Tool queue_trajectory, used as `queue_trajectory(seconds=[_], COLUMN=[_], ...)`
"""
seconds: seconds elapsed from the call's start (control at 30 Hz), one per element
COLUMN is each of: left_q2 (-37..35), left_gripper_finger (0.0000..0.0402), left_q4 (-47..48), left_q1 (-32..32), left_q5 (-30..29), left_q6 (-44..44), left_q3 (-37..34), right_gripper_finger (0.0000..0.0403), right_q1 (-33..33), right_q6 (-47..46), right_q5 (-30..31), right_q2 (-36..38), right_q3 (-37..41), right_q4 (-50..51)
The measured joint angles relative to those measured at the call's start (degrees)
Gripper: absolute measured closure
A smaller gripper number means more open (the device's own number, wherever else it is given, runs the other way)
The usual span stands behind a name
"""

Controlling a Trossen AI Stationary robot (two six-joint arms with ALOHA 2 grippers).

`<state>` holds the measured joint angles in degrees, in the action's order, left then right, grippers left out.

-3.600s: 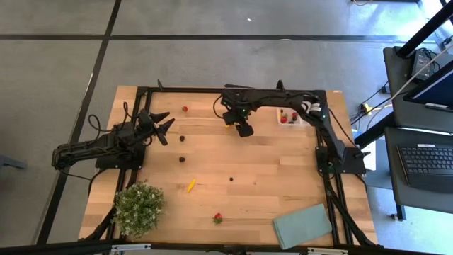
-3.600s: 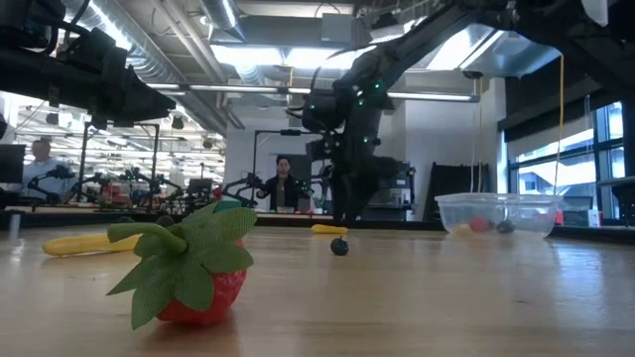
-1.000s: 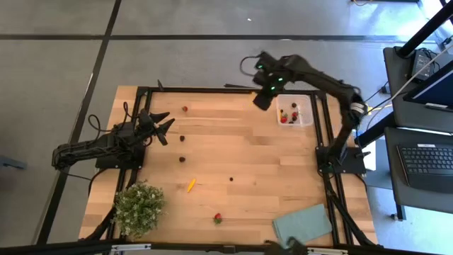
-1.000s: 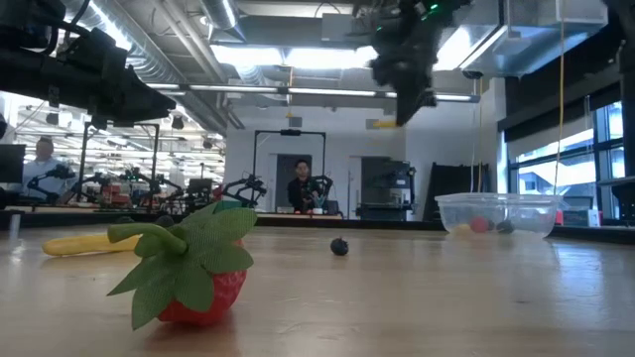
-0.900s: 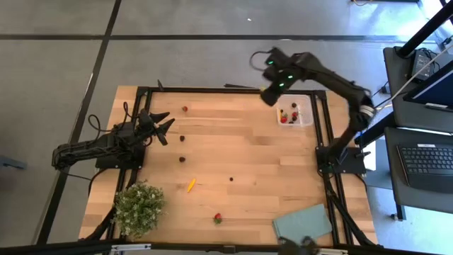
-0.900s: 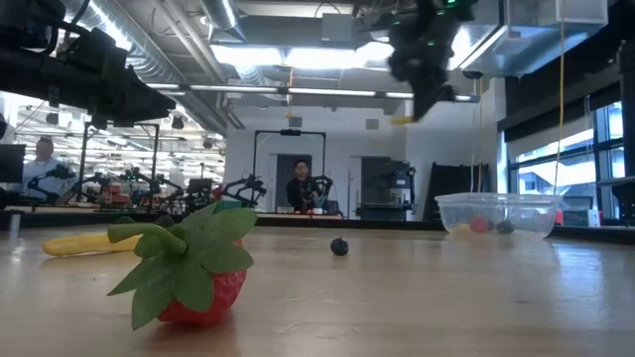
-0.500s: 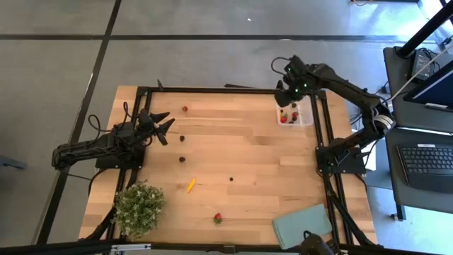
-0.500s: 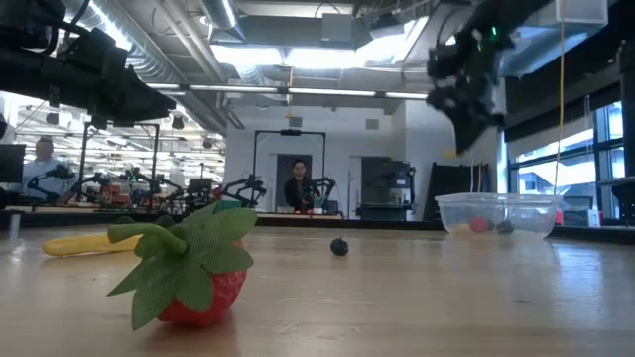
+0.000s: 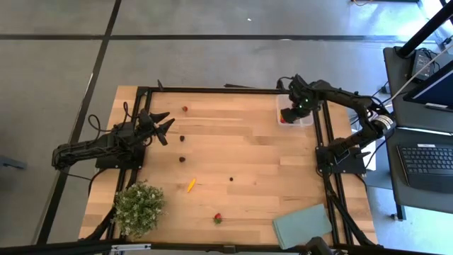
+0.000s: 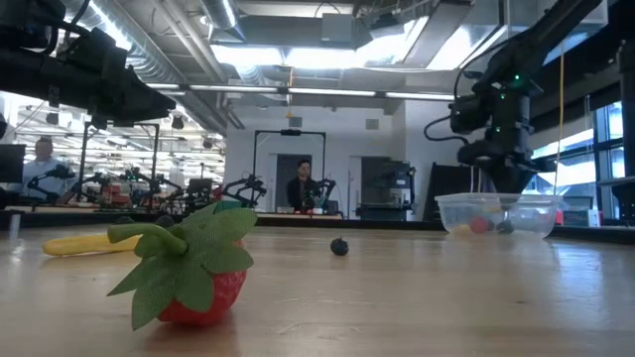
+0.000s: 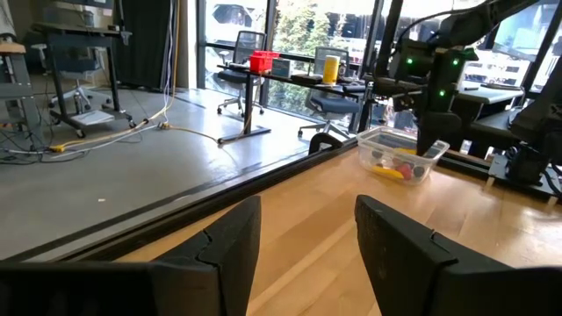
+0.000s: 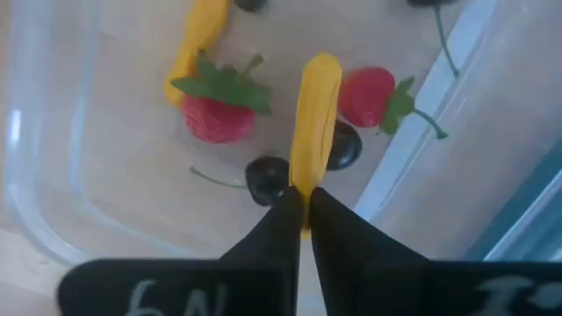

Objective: Pick and placing Produce into tupperware
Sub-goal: Put the yellow corn into the transparent bin, then put the blueberry into the transparent bin

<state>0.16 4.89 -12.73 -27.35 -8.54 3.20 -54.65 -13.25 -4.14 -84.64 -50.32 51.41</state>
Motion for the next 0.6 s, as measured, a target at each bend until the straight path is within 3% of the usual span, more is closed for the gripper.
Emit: queue_trajectory(seconds=[0.3, 0.6], left_q2=[0.0, 0.0], left_gripper_finger=[0.0223, 0.0223], left_q4=[0.0, 0.0], left_q1=[0.0, 0.0], left_q5=[0.0, 0.0], left_q6=[0.0, 0.1], left_q3=[0.0, 0.0], right_gripper_finger=[0.0337, 0.0252], right_q1=[0.0, 0.0], right_q6=[0.3, 2.3], right_q5=[0.0, 0.0], right_q2=[0.0, 0.0], right_q3=[0.6, -2.5], right_q4=[-3.4, -3.2])
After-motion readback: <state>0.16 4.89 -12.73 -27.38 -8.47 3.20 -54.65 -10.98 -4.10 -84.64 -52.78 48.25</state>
